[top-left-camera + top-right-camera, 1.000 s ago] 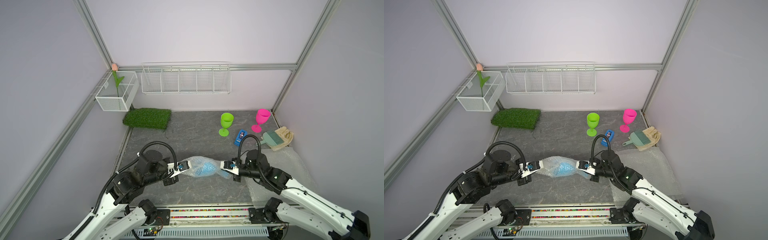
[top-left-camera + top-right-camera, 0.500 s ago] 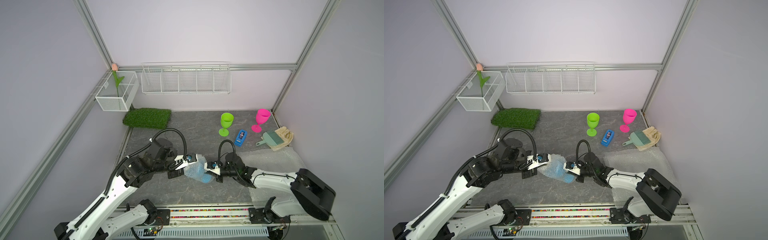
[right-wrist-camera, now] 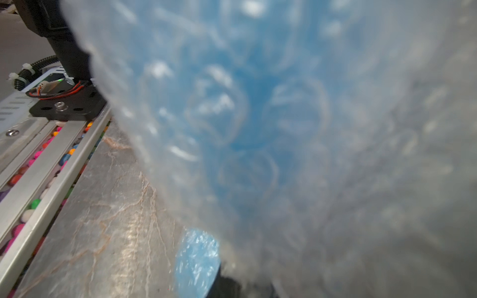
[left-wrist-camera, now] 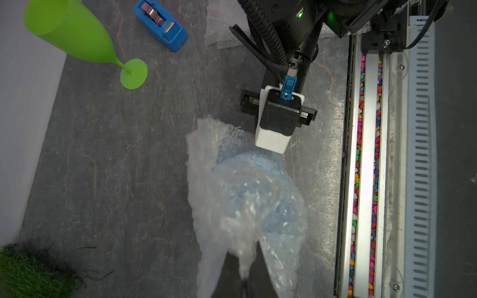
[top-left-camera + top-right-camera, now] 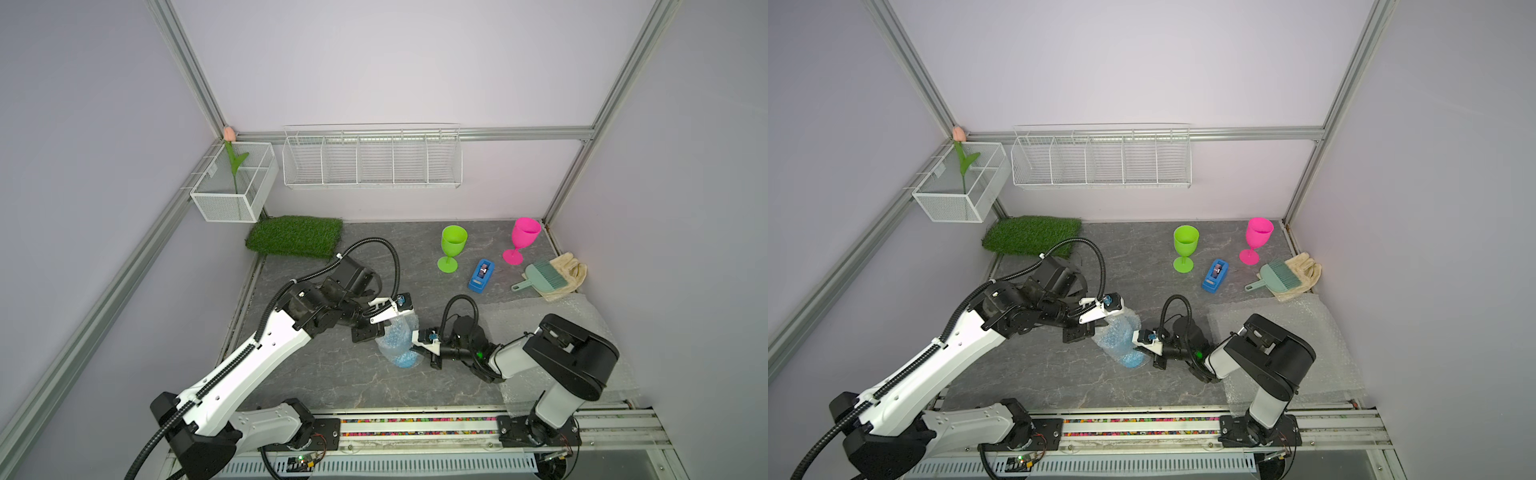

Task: Wrap wine glasses in bubble wrap
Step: Wrap the wine glass in bubble wrap.

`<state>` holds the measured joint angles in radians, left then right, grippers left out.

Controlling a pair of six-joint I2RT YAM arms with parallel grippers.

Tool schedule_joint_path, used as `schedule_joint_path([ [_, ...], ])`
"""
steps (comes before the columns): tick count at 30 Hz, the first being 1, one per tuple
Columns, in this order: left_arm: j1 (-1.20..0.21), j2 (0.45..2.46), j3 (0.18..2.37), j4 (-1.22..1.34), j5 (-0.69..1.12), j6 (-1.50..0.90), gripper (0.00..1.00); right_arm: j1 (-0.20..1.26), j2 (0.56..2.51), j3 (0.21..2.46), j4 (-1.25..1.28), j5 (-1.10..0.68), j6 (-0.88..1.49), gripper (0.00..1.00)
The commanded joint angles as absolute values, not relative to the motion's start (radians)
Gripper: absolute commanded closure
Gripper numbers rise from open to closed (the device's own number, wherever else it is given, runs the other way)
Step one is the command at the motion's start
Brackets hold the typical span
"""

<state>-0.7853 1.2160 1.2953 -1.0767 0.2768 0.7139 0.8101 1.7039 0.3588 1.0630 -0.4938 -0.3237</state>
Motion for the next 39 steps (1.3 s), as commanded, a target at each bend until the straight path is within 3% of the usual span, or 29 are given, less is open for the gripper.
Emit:
schedule_joint_path([
  [1,-0.783,1.263,1.247,-1.091,0.281,0.712,1.00,0.802,1.713,0.344,1.119,-0.522,-0.305,0.93],
  [24,-0.822,1.631,1.155,-0.967,0.318,0.694,1.00,0.793,1.718,0.348,1.083,-0.509,-0.307,0.93],
  [34,-0.822,1.439,1.310,-1.120,0.185,0.644,0.71,0.778,1.726,0.342,1.081,-0.497,-0.308,0.93],
  [39,-0.821,1.329,1.332,-1.112,0.070,0.513,0.64,0.772,1.730,0.339,1.080,-0.494,-0.308,0.93],
])
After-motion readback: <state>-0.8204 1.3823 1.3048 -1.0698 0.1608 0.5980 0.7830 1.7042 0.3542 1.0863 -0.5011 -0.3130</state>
